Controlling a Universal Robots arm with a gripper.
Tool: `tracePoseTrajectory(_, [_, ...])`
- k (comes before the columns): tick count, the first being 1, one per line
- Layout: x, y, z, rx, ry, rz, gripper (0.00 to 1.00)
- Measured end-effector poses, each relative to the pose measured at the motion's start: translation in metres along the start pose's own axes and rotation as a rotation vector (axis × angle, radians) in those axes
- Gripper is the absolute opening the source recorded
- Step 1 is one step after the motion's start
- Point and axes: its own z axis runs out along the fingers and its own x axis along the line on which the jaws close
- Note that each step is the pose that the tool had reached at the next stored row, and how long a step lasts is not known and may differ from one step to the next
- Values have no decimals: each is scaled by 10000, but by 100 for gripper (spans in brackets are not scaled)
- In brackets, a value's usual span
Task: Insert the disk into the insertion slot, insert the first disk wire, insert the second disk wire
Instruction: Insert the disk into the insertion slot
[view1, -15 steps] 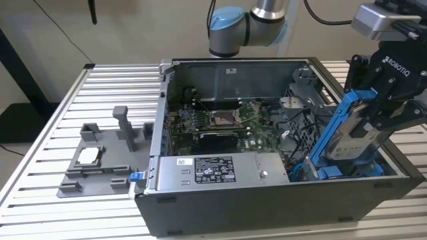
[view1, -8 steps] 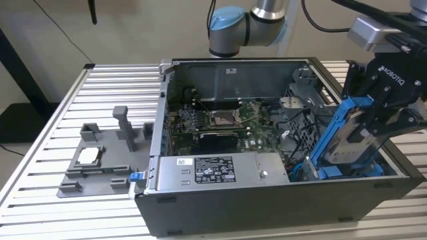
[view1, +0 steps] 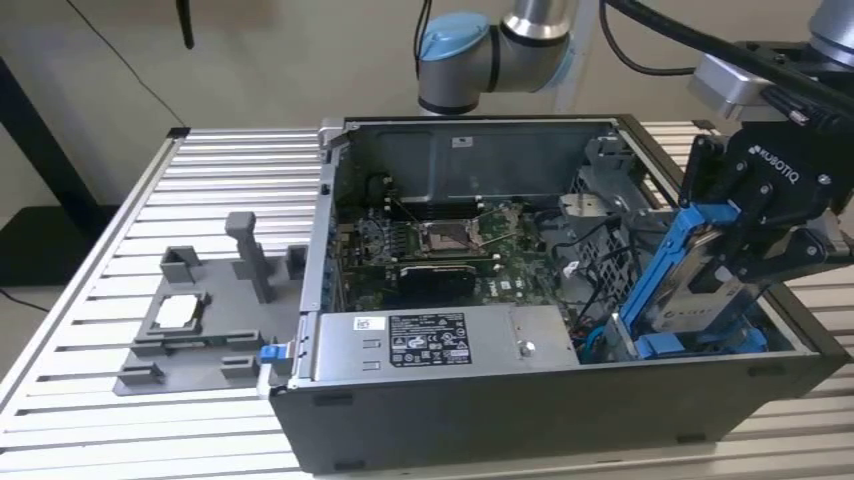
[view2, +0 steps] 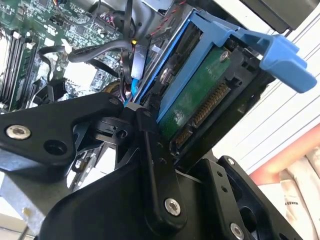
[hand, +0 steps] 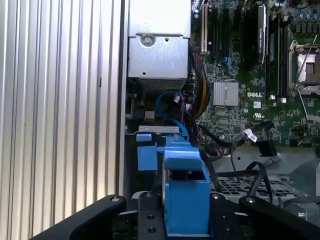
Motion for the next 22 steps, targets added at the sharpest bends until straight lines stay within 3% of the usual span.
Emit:
tracePoseTrajectory(5, [0,-1,2,0,-1,-1,34])
tracePoseTrajectory(7, [0,0,-4,-1,-4,-1,47])
tracePoseTrajectory(11, [0,3,-30,0,-11,1,47])
tracePoseTrajectory(12, [-1,5,-32,4,-59,7,47])
tracePoseTrajectory(15, [-2,8,-32,16,-313,33,47])
tracePoseTrajectory(19, [-3,15,-32,32,-529,77,34])
tracePoseTrajectory(22, [-6,17,-29,42,-759,91,35])
